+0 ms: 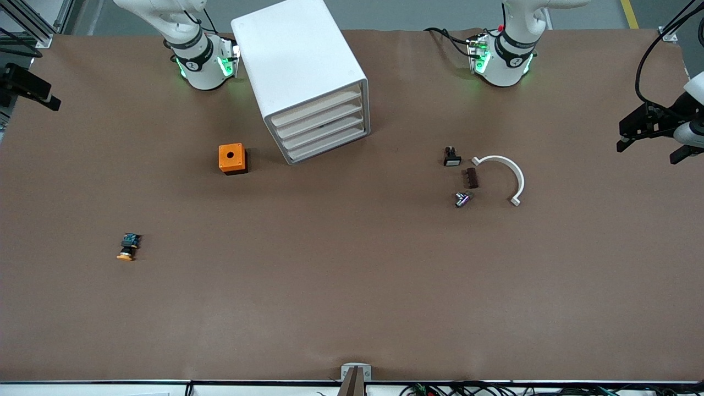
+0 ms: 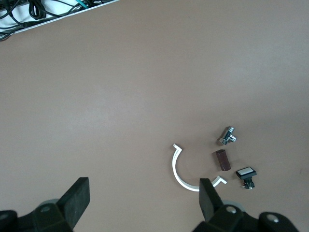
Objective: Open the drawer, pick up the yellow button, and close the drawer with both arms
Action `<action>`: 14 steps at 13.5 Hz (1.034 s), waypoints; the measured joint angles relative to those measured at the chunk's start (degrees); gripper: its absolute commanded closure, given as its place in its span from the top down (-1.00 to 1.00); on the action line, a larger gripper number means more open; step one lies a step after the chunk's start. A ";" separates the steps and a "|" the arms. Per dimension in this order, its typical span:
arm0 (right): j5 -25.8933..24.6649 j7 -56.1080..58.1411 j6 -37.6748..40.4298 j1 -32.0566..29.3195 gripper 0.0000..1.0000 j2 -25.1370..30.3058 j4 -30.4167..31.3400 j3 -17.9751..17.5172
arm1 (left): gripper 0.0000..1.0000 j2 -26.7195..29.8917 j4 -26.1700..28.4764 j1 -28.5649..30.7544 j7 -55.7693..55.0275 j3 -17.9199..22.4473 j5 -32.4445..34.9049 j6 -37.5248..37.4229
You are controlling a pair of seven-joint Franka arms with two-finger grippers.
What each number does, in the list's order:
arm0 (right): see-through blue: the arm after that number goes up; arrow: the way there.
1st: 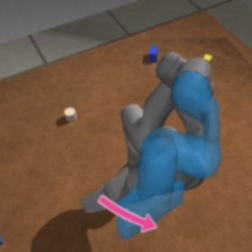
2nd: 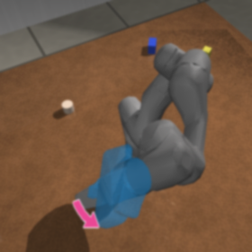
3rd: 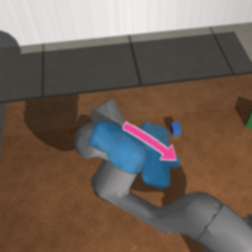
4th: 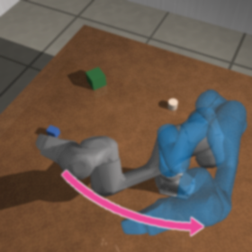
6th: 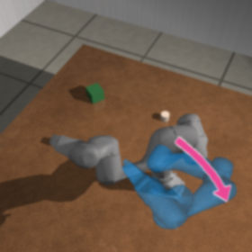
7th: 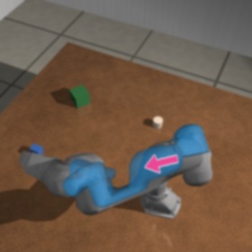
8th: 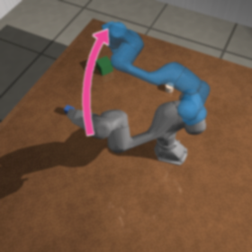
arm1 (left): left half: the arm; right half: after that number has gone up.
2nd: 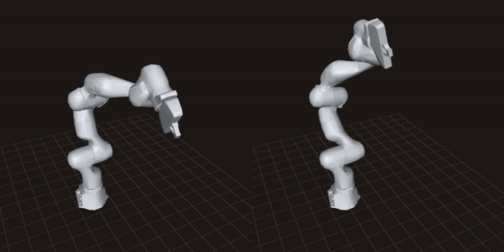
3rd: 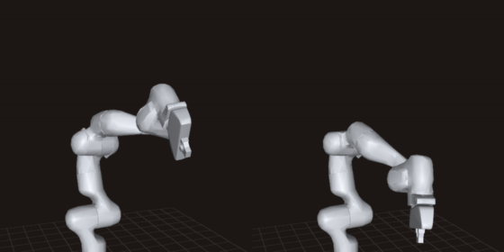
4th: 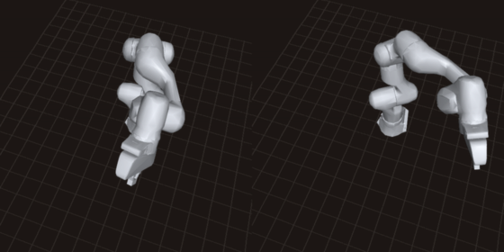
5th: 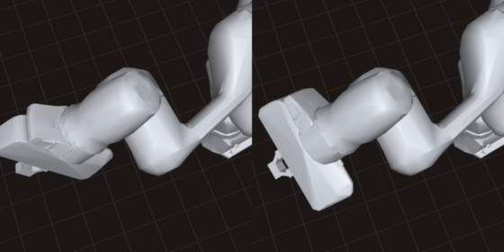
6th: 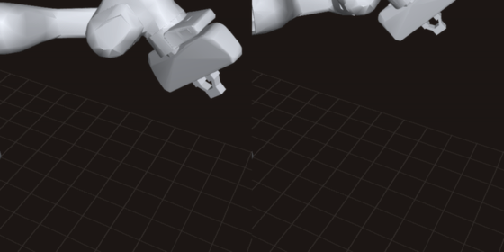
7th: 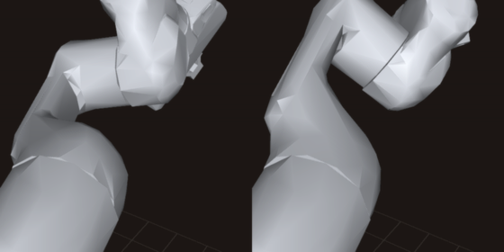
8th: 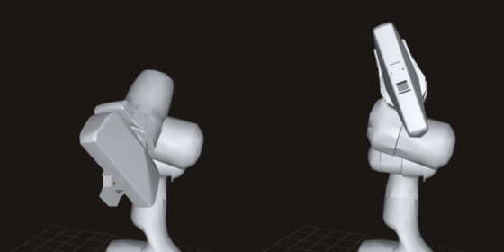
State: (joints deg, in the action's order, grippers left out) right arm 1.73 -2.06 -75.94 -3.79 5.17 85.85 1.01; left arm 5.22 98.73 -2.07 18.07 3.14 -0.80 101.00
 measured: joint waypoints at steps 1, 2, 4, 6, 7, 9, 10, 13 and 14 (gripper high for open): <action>0.01 -0.03 -0.25 0.00 1.00 0.87 1.04 0.07 | 1.00 0.00 0.00 0.32 0.00 -0.54 0.00 -0.01; 0.02 -0.05 -0.35 0.00 1.00 1.48 1.70 0.14 | 1.00 0.00 0.00 0.41 0.00 -0.73 0.00 -0.02; 0.07 -0.06 -0.56 0.00 1.00 2.31 2.67 0.17 | 1.00 0.00 -0.01 0.51 0.00 -0.78 0.00 -0.02; 0.08 -0.06 -0.78 0.00 1.00 2.45 2.95 0.19 | 1.00 -0.01 -0.30 0.49 0.00 -0.99 0.00 -0.02; 0.08 -0.07 -0.90 0.00 1.00 2.45 3.08 0.23 | 1.00 0.00 -0.81 0.48 0.00 -1.18 0.00 -0.02; 0.10 -0.07 -0.94 0.00 1.00 2.45 3.22 0.33 | 1.00 0.03 -1.82 0.47 -0.80 -1.78 0.00 -0.42; 0.14 -0.07 -0.98 0.00 1.00 2.45 3.23 0.26 | 1.00 0.08 -2.16 0.46 -4.10 -2.39 0.00 -0.77; 0.20 -0.07 -1.06 0.18 1.00 2.46 3.23 -0.05 | 1.00 0.33 -2.54 0.45 -16.75 -4.72 0.00 -1.55; 0.20 -0.07 -1.07 0.19 1.00 2.46 3.24 -0.06 | 1.00 0.37 -2.55 0.45 -18.27 -5.07 0.00 -1.74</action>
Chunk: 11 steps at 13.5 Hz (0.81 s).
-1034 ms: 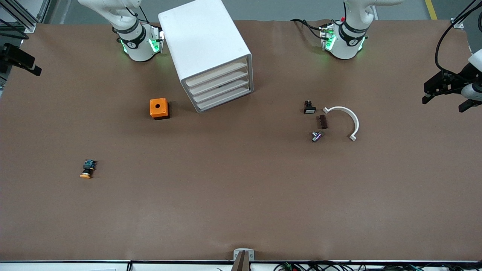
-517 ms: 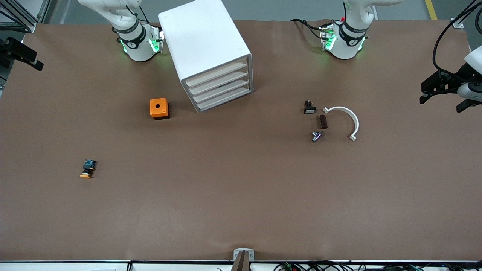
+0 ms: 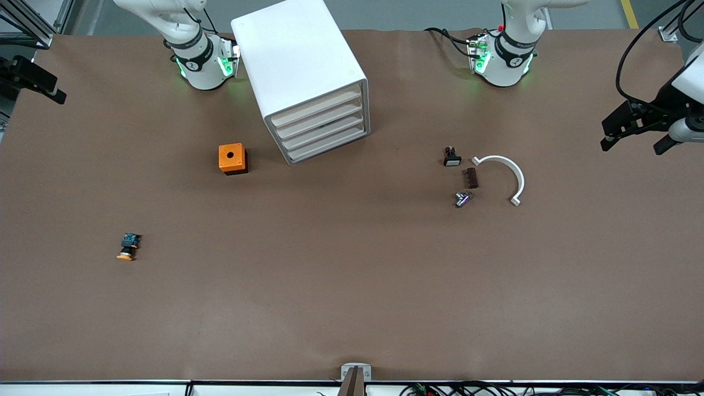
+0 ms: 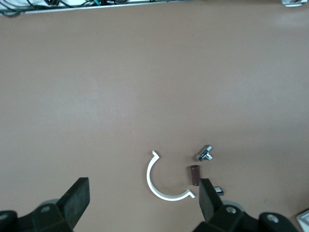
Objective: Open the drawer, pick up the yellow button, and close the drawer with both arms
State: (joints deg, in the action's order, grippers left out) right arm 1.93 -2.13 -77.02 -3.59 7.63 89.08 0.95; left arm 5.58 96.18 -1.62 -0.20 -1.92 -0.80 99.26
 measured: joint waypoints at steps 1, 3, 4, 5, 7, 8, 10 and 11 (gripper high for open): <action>0.00 0.00 -0.05 0.00 1.00 0.00 0.00 0.00 | 1.00 -0.01 0.00 0.01 -0.33 -0.04 0.00 -0.13; -0.01 0.00 -0.15 0.00 1.00 0.00 0.00 0.04 | 1.00 -0.03 0.00 0.15 -0.36 -0.02 0.00 -0.33; -0.01 0.00 -0.16 0.00 1.00 0.00 0.01 0.08 | 1.00 -0.06 0.00 0.18 -0.36 -0.01 0.00 -0.34; -0.02 0.00 -0.25 0.00 1.00 0.00 0.01 0.11 | 1.00 -0.10 0.01 0.18 -0.36 -0.01 0.00 -0.34; -0.02 0.00 -0.68 0.00 1.00 0.00 0.01 0.11 | 1.00 -0.19 0.01 0.19 -0.40 -0.01 0.00 -0.37; -0.02 0.00 -0.75 0.00 1.00 0.00 0.01 0.11 | 1.00 -0.21 0.01 0.19 -0.52 -0.01 0.00 -0.37; -0.02 0.00 -0.75 0.00 1.00 0.00 0.01 0.11 | 1.00 -0.23 0.01 0.24 -0.59 0.00 0.00 -0.39; -0.02 0.00 -0.75 0.00 1.00 0.00 0.01 0.10 | 1.00 -0.24 0.01 0.26 -0.60 0.01 0.00 -0.61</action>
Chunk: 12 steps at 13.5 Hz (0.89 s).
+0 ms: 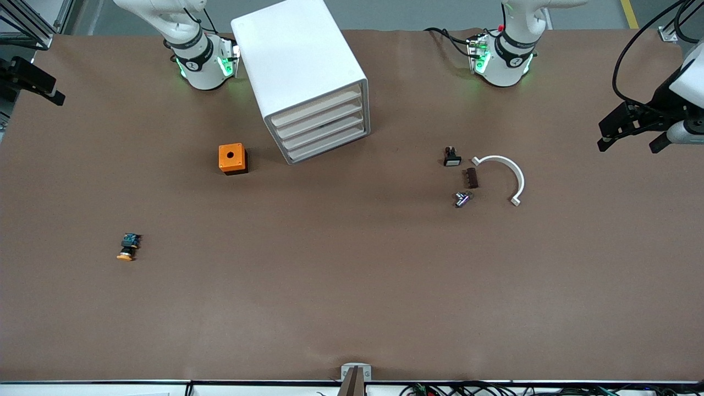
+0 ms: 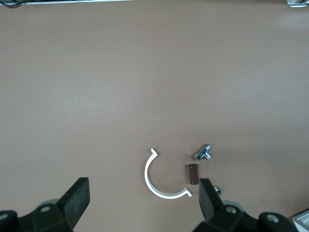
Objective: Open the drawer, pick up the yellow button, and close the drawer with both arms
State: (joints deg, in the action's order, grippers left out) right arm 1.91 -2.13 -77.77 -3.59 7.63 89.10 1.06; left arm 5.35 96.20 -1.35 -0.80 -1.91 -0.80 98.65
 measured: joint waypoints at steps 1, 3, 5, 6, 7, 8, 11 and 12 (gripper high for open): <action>0.00 0.00 -0.01 0.00 1.00 0.00 0.00 0.00 | 1.00 0.00 0.00 0.00 -0.02 0.00 0.00 -0.57; 0.00 0.00 -0.04 0.00 1.00 0.00 0.00 -0.05 | 1.00 0.00 -0.01 0.00 -0.11 0.01 0.00 -1.84; 0.00 0.00 -0.12 0.01 1.00 0.00 0.00 -0.08 | 1.00 0.01 -0.03 0.00 -0.40 0.00 0.00 -4.46; 0.00 0.00 -0.18 0.01 1.00 0.00 0.00 -0.09 | 1.00 0.05 -0.04 -0.02 -0.83 0.00 0.00 -5.40; 0.00 0.00 -0.23 0.02 1.00 0.00 0.00 -0.10 | 1.00 0.08 -0.04 -0.03 -1.46 -0.02 0.00 -5.75; 0.00 0.00 -0.28 0.02 1.00 0.00 0.00 -0.10 | 1.00 0.08 -0.04 -0.04 -1.65 -0.03 0.00 -5.89; 0.00 0.00 -0.49 0.03 1.00 0.00 0.00 -0.10 | 1.00 0.08 -0.04 -0.04 -1.70 -0.03 0.00 -5.98; 0.00 0.00 -0.49 0.04 1.00 0.00 0.00 -0.10 | 1.00 0.08 -0.04 -0.04 -1.71 -0.03 0.00 -5.98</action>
